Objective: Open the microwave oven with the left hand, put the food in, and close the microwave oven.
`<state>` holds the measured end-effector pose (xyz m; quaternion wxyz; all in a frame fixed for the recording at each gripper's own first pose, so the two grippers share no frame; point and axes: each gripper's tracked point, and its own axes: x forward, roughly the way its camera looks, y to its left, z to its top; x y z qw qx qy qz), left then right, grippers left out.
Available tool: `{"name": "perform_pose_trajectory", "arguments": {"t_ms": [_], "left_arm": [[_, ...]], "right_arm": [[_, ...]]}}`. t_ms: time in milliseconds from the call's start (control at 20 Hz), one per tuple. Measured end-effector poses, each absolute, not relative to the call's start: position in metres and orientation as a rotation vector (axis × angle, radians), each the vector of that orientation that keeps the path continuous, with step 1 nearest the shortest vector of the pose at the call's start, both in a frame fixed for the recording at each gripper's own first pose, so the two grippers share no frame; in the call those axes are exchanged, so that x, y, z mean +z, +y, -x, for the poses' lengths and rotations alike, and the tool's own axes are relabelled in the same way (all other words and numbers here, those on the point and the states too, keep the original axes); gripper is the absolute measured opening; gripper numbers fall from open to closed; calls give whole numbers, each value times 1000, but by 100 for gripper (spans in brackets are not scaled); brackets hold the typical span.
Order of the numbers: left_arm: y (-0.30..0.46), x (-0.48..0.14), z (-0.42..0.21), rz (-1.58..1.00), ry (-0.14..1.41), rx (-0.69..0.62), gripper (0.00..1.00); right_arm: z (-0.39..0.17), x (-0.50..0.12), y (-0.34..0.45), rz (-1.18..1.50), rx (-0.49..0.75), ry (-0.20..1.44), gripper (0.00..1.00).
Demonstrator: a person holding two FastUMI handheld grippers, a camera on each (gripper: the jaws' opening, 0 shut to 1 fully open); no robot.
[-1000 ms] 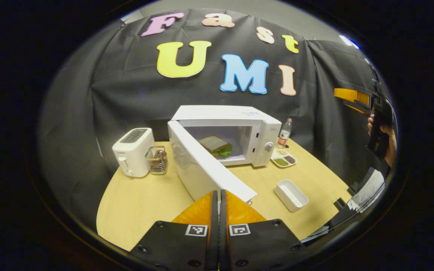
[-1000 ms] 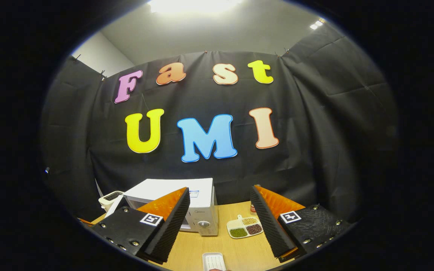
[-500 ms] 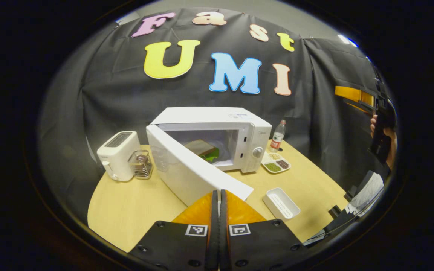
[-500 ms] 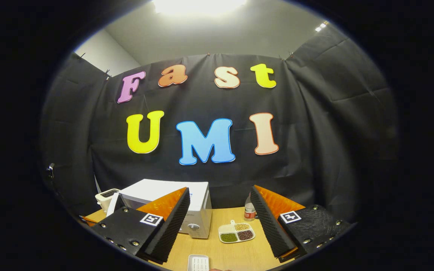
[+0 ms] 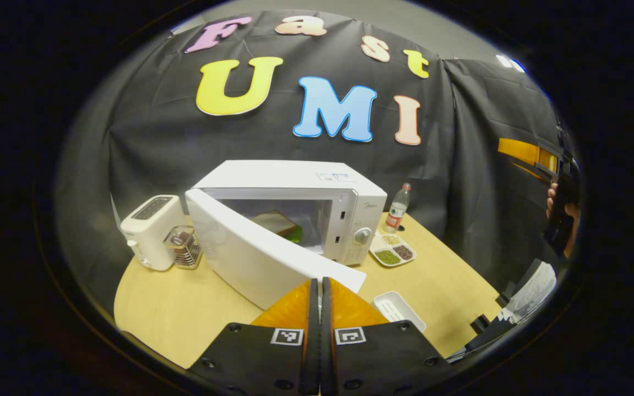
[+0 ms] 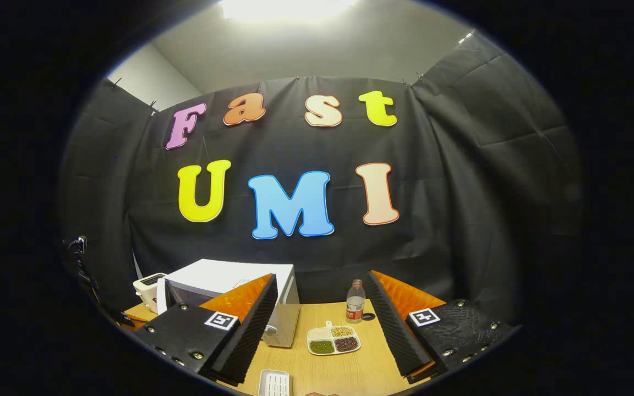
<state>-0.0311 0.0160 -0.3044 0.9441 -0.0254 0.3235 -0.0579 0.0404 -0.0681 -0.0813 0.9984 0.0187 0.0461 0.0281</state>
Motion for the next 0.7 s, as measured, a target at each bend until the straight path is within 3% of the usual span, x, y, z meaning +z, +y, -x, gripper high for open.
{"name": "perform_pose_trajectory", "arguments": {"t_ms": [700], "left_arm": [[-27,-328,-33,60,667,-153,7]], "right_arm": [[-60,-96,-105,-22,43,108,97]]}}
